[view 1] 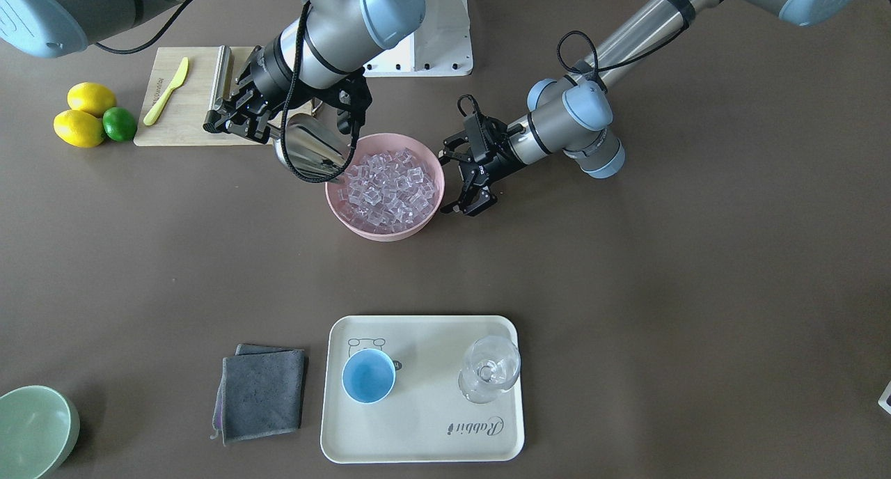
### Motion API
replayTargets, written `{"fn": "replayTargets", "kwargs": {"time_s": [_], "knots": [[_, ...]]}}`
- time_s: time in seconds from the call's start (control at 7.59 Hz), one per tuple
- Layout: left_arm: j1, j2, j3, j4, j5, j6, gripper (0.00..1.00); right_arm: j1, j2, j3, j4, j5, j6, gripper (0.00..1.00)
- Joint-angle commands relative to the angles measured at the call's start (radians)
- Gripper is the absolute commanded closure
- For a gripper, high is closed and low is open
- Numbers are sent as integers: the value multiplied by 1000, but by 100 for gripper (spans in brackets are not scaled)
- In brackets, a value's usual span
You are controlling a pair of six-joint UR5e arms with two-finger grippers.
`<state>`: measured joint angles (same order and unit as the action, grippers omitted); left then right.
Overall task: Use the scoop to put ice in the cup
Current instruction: 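Carry the scoop over the pink bowl with right gripper while left approaches rim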
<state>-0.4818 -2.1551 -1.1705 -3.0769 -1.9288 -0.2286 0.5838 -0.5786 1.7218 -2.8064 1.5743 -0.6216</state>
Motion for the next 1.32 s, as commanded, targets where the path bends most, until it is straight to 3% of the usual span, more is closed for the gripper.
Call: {"fn": "replayTargets", "kwargs": {"time_s": [0.0,0.66,1.19], "knots": [[0,-2,0,4,1,0,2,-18,-1,-34,11,-19,31,100],[0,-2,-1,4,1,0,2,-50,6,-131,108,-30,77,100],[0,0,0,4,-1,0,2,-51,-32,-143,188,-28,103,100]]}}
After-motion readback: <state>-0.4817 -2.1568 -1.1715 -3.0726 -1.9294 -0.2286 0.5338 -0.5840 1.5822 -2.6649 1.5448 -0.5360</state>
